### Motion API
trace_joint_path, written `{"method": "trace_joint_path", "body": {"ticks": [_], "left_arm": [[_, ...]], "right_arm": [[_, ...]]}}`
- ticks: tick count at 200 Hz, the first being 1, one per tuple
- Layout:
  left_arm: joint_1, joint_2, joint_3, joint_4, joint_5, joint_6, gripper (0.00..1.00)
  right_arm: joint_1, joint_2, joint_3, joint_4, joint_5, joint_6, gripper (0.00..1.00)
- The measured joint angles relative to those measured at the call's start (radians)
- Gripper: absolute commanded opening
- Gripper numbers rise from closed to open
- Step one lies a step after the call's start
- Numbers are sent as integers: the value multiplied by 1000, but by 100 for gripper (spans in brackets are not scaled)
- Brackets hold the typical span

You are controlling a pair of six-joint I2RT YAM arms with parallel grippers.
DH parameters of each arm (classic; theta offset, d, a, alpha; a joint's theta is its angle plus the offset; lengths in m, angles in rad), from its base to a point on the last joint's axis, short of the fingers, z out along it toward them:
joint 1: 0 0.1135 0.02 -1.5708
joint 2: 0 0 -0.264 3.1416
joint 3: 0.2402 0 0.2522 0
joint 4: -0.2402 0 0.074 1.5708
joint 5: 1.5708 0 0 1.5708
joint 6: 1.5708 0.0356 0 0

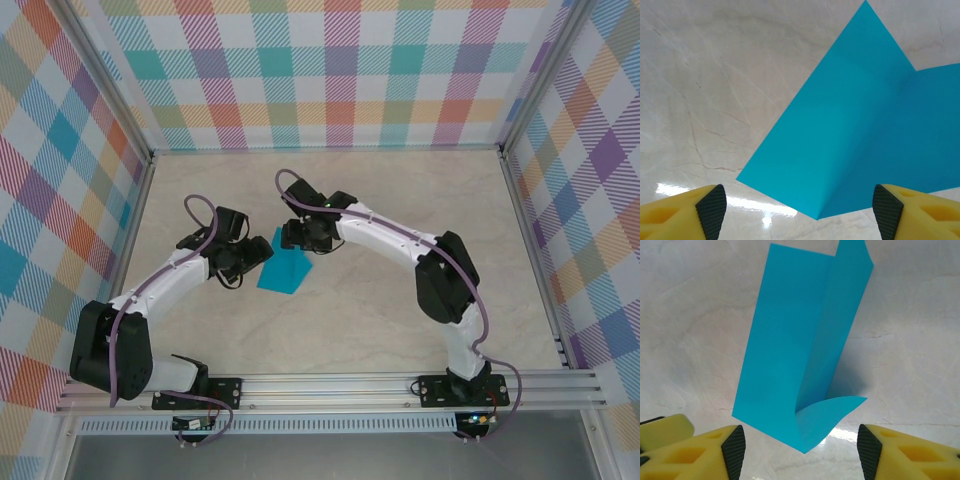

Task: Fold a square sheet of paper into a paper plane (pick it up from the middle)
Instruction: Move the paper to the center of the table.

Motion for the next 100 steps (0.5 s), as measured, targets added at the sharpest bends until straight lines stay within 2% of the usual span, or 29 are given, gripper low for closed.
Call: {"method": "trace_joint_path", "body": {"ticks": [52,100], "left_arm": [[1,0,-6,-5,-29,-11,83],[2,1,-13,-6,-28,-11,84]], "right_arm": [[17,92,83,-97,8,82,53],[17,143,130,-152,23,133,42]]}}
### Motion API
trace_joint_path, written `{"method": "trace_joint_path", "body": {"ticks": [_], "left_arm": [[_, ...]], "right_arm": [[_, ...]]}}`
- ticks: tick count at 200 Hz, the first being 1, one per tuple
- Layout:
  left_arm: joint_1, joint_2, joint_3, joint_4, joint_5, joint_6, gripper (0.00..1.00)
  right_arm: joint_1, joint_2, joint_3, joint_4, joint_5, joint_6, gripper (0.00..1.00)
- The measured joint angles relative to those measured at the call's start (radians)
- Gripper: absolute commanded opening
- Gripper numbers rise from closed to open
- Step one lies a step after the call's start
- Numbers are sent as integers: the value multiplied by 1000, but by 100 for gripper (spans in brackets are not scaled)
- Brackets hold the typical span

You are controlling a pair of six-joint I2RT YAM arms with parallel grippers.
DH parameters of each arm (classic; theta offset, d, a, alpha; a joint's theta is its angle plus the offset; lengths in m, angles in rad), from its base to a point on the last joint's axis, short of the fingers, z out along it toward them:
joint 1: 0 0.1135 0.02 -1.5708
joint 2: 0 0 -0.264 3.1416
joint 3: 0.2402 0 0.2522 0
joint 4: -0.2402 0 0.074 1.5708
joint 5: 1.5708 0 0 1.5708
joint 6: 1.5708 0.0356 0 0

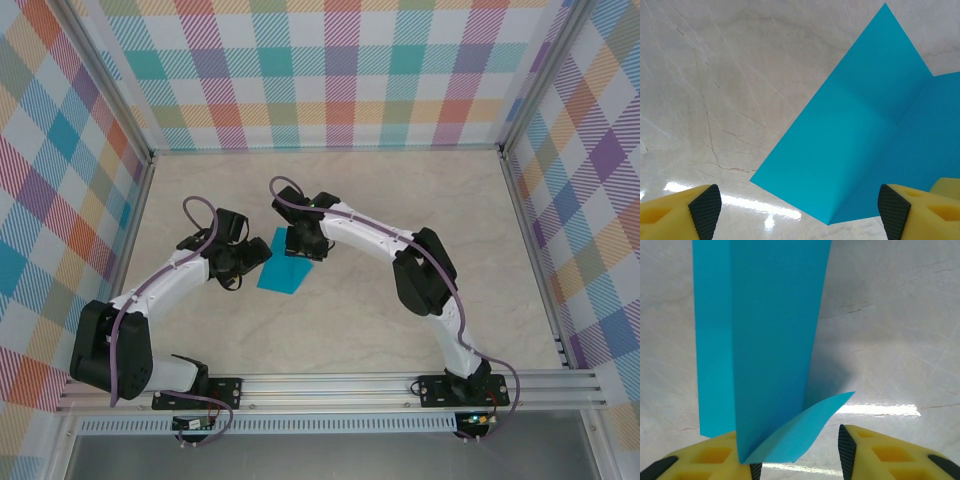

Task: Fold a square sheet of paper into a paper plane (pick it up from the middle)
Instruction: Move the paper to the center of the table.

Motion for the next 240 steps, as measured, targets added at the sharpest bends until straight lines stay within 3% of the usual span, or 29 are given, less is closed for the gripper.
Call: {"method": "trace_joint_path", "body": {"ticks": [51,69,168,206,240], "left_arm": [[0,13,-4,2,11,0,85],[0,14,-10,13,34,0,86],[-3,78,-43,102,276,42,98],[-26,132,-43,152,359,50,96],[-83,177,-41,174,392,49,88]], "right_arm": [[-3,0,-3,-39,37,39,9],[-11,-10,-42,-27,40,54,2],[-137,-254,-465,169,-38,39,12],[-166,-301,-577,225,-73,38,13],[-187,-313,-653,239,-77,38,13]]}}
